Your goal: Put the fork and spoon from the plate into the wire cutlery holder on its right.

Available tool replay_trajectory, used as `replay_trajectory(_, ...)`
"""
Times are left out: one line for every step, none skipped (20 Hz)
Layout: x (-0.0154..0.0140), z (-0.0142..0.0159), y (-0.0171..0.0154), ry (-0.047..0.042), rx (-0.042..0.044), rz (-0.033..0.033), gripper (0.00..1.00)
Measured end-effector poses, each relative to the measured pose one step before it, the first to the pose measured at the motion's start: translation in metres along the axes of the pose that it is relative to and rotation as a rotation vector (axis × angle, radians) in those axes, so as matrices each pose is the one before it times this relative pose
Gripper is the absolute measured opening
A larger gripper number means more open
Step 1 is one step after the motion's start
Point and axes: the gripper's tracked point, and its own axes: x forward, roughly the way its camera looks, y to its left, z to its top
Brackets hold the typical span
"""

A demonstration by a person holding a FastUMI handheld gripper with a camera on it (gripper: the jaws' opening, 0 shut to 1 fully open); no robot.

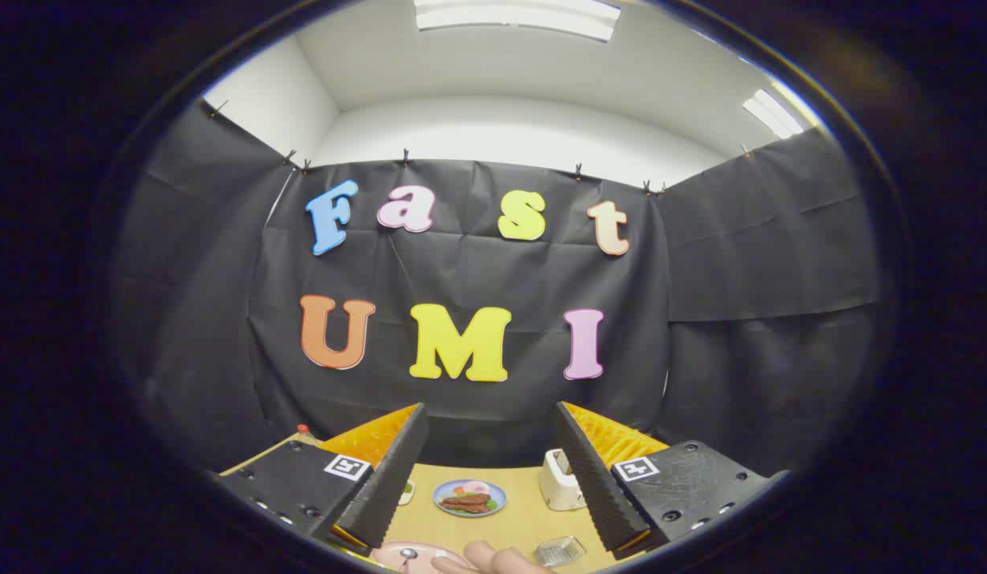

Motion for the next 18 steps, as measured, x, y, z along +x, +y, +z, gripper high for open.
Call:
replay_trajectory(-0.00365,0.01000,0.00204,-0.00669,0.01334,0.00507,0.95)
replay_trajectory(-0.00173,0.01283,0.00348,-0.00968,0.01465,0.01477,0.95)
replay_trajectory(0.00066,0.01066,-0.00113,-0.00971,-0.00264,-0.00662,0.95)
replay_trajectory(0.00011,0.01150,-0.00370,-0.00830,-0.00342,-0.01072,0.95)
replay_trajectory(-0.00076,0.00707,0.00248,-0.00358,-0.00656,0.00334,0.95)
replay_trajectory(-0.00149,0.00686,0.00336,-0.00005,0.00323,0.00356,0.95)
replay_trajectory(-0.00060,0.00475,0.00441,0.00143,0.00960,0.00847,0.95)
replay_trajectory(0.00137,0.00482,0.00365,-0.00216,0.00910,0.01056,0.95)
replay_trajectory(0.00189,0.00040,0.00246,-0.00023,-0.00072,0.00770,0.95)
replay_trajectory(0.00352,-0.00174,0.00189,0.00272,-0.00645,0.00351,0.95)
replay_trajectory(0.00278,-0.00758,0.00749,0.01036,-0.01040,0.02375,0.95)
replay_trajectory(0.00457,-0.01113,0.01043,0.02351,-0.00920,0.02771,0.95)
replay_trajectory(0.00796,-0.01871,0.00431,0.04579,-0.00972,0.00698,0.95)
replay_trajectory(0.00598,-0.02020,0.00672,0.05727,-0.00961,0.02154,0.95)
replay_trajectory(0.00879,-0.02425,0.00892,0.06150,-0.01163,0.01978,0.95)
replay_trajectory(0.00860,-0.02055,0.00494,0.05773,-0.01914,0.01003,0.95)
replay_trajectory(0.00942,-0.01816,0.00431,0.03690,-0.02306,0.00724,0.95)
replay_trajectory(0.00870,-0.02057,0.00547,0.04675,-0.01855,0.00323,0.96)
